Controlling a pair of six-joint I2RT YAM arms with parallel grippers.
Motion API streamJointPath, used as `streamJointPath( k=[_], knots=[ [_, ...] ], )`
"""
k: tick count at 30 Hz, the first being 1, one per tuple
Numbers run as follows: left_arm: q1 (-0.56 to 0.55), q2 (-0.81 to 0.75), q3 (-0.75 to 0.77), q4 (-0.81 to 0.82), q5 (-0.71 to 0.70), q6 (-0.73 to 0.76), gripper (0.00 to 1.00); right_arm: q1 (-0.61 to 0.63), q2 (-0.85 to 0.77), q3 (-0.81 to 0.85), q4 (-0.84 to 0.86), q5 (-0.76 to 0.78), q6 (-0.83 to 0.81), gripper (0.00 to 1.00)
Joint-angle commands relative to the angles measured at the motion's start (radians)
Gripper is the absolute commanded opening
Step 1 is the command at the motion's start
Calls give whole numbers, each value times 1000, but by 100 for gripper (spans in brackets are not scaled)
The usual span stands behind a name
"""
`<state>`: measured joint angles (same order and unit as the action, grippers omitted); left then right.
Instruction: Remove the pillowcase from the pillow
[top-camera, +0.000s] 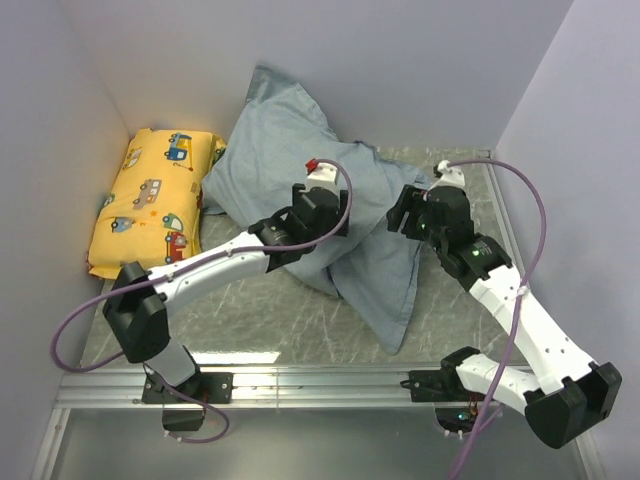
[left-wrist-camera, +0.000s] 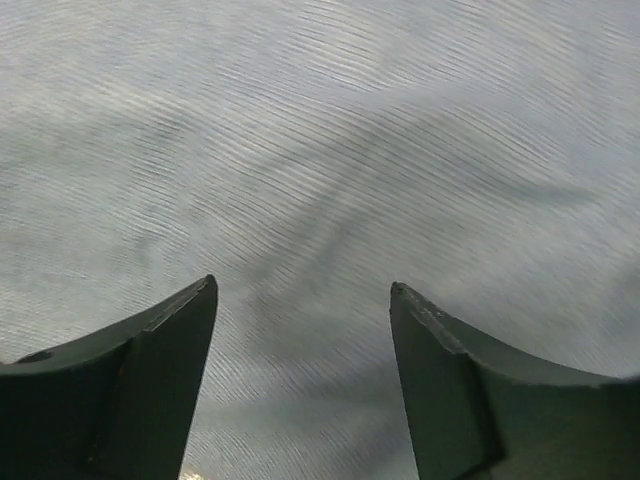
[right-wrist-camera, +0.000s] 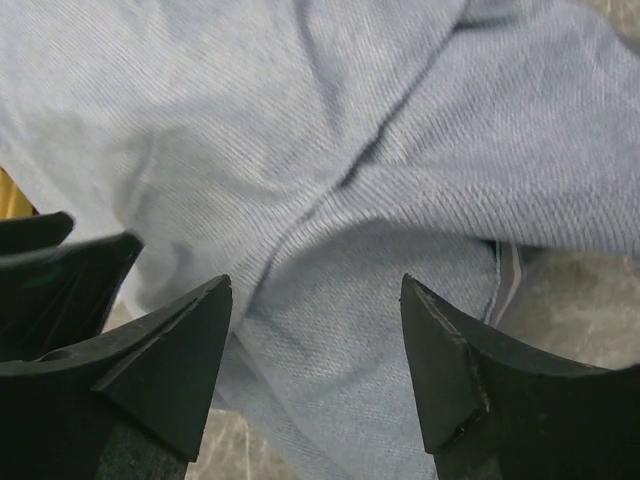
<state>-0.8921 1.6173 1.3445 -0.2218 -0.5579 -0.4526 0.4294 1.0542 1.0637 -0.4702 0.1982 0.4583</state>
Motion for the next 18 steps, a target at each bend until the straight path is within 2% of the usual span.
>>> streamJointPath(
  k=[1, 7, 11, 13, 18],
  knots=[
    [-42, -92, -34, 88, 118, 35, 77, 6, -42, -92, 68, -9, 25, 74],
    [-99, -96, -90, 101, 151, 32, 81, 15, -7, -197, 179, -80, 40, 77],
    [-100, -54, -99, 113, 150, 31, 80, 28, 55, -200, 219, -69, 46, 79],
    [-100, -39, -97, 119, 130, 38, 78, 34, 73, -196, 216, -53, 48, 78],
    [-100, -11, -84, 131, 119, 55, 73, 32, 64, -202, 209, -25, 46, 66]
  ],
)
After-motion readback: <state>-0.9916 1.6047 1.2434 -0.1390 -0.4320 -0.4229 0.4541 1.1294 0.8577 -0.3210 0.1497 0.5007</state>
